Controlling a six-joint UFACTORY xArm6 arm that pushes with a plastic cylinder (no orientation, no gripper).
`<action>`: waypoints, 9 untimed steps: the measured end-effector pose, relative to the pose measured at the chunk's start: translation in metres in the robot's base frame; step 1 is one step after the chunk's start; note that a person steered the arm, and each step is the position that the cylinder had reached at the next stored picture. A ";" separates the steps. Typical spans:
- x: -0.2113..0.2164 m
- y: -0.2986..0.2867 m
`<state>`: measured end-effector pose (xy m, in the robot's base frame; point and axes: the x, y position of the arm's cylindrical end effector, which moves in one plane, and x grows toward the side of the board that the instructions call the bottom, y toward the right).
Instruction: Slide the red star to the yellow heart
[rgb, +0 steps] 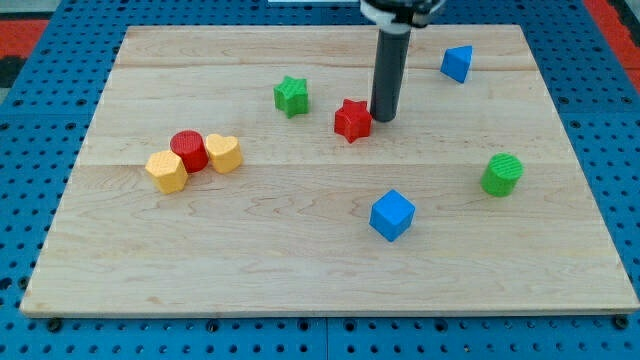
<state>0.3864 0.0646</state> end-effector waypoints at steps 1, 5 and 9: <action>0.038 -0.032; 0.028 -0.088; 0.036 -0.010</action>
<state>0.4224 0.0549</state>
